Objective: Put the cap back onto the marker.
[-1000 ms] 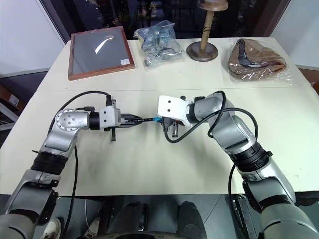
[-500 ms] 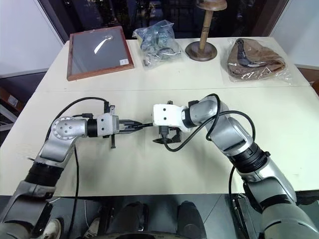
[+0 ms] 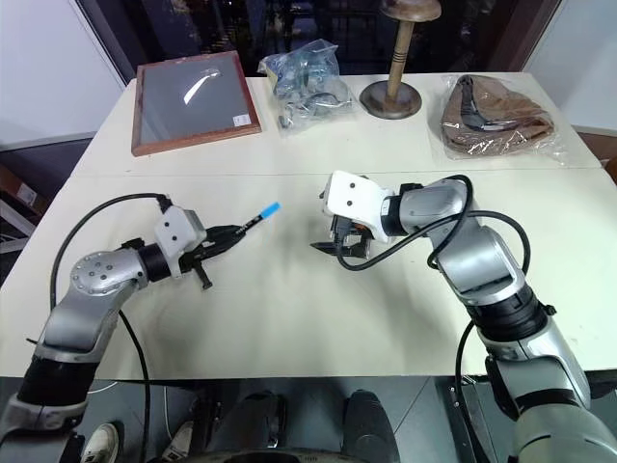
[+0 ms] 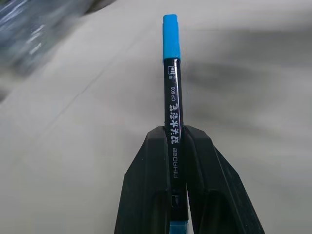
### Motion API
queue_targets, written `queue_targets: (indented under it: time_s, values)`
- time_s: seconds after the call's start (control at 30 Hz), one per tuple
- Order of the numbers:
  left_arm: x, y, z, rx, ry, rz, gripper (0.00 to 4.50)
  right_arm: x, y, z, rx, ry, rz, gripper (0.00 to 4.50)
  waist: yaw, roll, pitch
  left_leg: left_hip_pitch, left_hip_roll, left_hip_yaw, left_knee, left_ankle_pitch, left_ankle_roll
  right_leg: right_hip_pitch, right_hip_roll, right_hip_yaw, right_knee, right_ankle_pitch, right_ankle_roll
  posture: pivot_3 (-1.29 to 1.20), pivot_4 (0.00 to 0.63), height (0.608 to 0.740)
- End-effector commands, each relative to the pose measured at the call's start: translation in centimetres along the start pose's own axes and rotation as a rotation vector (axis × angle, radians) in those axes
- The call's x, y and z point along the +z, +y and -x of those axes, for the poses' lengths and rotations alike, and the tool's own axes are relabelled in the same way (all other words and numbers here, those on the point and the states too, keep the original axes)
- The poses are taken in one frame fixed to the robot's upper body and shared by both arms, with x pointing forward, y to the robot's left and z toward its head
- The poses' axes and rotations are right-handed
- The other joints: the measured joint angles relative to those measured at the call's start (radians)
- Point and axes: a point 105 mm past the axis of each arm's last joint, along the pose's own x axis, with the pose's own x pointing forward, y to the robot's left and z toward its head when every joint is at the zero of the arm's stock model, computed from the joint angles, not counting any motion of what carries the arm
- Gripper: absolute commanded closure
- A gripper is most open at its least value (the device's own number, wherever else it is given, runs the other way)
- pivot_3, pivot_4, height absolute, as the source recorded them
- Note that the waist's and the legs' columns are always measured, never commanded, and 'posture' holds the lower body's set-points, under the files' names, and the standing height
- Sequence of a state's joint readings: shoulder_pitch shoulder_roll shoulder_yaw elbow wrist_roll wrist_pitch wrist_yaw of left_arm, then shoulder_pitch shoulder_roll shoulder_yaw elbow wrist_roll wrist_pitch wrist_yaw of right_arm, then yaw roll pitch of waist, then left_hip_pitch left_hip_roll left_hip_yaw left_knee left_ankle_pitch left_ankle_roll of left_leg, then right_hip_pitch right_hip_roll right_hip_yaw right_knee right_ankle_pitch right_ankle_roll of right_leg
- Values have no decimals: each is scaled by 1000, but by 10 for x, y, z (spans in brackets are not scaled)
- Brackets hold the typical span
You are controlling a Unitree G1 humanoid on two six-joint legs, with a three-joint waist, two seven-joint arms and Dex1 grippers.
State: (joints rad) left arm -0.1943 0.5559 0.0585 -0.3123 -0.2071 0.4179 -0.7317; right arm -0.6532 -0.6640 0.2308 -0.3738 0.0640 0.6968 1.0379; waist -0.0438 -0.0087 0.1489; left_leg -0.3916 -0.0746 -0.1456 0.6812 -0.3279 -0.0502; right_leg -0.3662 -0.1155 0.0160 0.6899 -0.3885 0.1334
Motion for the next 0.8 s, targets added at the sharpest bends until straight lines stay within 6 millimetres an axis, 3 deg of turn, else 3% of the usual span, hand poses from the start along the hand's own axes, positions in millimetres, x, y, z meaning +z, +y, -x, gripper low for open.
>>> queue_targets:
  time_s: [0.03, 0.23, 0.33, 0.7, 0.77, 0.8]
  values:
    - [6, 4, 13, 141, 11, 119, 4500, 4, 4, 11, -34, -17, -15, 27, 1, 0, 0, 0, 0, 0, 0, 0, 0, 0, 0, 0, 0, 0, 0, 0, 150, 740]
    - [-13, -18, 35, 292, 180, 330, 4500, -8, 21, 16, -26, 20, -83, 27, 4, 0, 0, 0, 0, 0, 0, 0, 0, 2, 0, 1, -2, 0, 0, 0, 150, 740]
    - [-24, -20, 41, 379, 262, 398, 4500, -11, 25, 17, -21, 29, -105, 27, 6, 0, 0, 0, 0, 1, 1, 0, 0, 3, 0, 1, -3, 0, 0, 0, 150, 740]
    - [-52, -21, 48, 470, 420, 417, 4500, -16, 32, 17, -18, 46, -126, 27, 28, 0, 0, 1, 0, 2, 1, 0, 0, 4, 0, 1, -5, 0, 0, 0, 150, 740]
    - [-52, -21, 46, 458, 410, 427, 3490, -17, 33, 18, -24, 48, -131, 0, 32, 0, 0, 1, 0, 3, 1, 0, 0, 4, -1, 2, -5, 0, 0, 0, 150, 740]
    - [-52, -21, 45, 453, 405, 420, 3208, -17, 33, 19, -27, 50, -132, 0, 32, 0, 0, 1, 0, 3, 1, 0, 0, 4, -1, 2, -5, 0, 0, 0, 150, 740]
